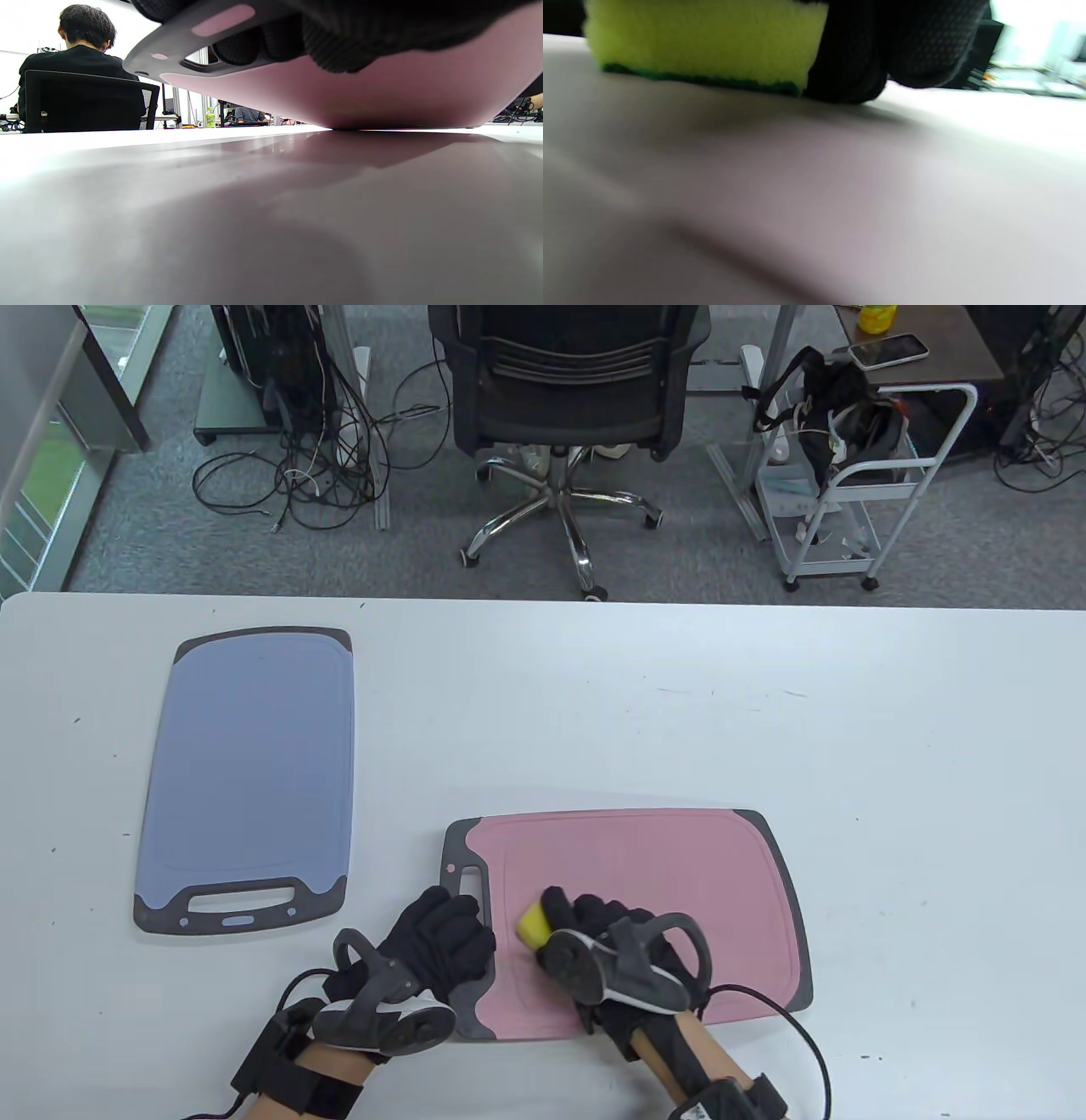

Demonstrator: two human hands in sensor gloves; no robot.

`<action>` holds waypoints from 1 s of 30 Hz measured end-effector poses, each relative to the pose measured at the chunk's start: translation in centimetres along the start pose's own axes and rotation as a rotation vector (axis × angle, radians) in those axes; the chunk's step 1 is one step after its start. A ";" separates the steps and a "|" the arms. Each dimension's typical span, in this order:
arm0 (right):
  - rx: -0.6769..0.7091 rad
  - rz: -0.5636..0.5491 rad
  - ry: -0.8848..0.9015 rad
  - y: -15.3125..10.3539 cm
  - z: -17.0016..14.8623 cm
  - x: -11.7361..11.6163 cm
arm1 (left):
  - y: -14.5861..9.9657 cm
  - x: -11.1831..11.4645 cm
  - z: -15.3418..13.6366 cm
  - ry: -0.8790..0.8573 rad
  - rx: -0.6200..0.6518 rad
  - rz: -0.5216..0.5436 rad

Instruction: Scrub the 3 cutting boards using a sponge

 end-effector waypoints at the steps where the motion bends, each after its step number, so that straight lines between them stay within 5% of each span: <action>1: -0.045 0.003 -0.001 0.3 -1.3 -0.1 | 0.0 0.0 0.0 0.001 0.000 0.000; 6: -0.512 0.049 0.022 1.5 -14.2 -0.9 | -0.1 0.0 0.0 0.000 0.002 0.006; 9: -0.568 0.062 0.105 1.2 -16.6 -1.2 | 0.0 -0.1 0.0 0.002 0.002 0.006; 12: -0.507 0.046 0.040 1.6 -14.5 -0.8 | 0.0 0.0 0.0 -0.002 0.000 0.004; 17: -0.105 0.000 -0.016 0.5 -3.1 0.4 | -0.1 -0.1 0.1 0.008 0.003 0.007; 20: 0.197 -0.065 -0.066 -2.6 5.1 0.9 | 0.0 0.0 0.1 0.007 0.002 0.005; 22: 0.329 -0.107 -0.078 -4.1 7.7 1.1 | -0.1 -0.1 0.1 0.010 0.003 0.007; 26: 0.263 -0.081 -0.030 -3.1 6.0 1.0 | -0.1 -0.1 0.1 0.009 0.002 0.008; 30: -0.066 -0.016 -0.044 0.1 -2.0 0.6 | -0.1 -0.1 0.1 0.003 0.002 0.005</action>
Point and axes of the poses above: the tracker on the back of each hand, its own z axis roughly to the thumb side, its own y axis roughly from the wrist to the fingertips, x = y × z, the point moved 1 cm from there along y, roughly from the wrist to the fingertips, and after that the axes turned 13 degrees about -x, right-handed, at the moved point
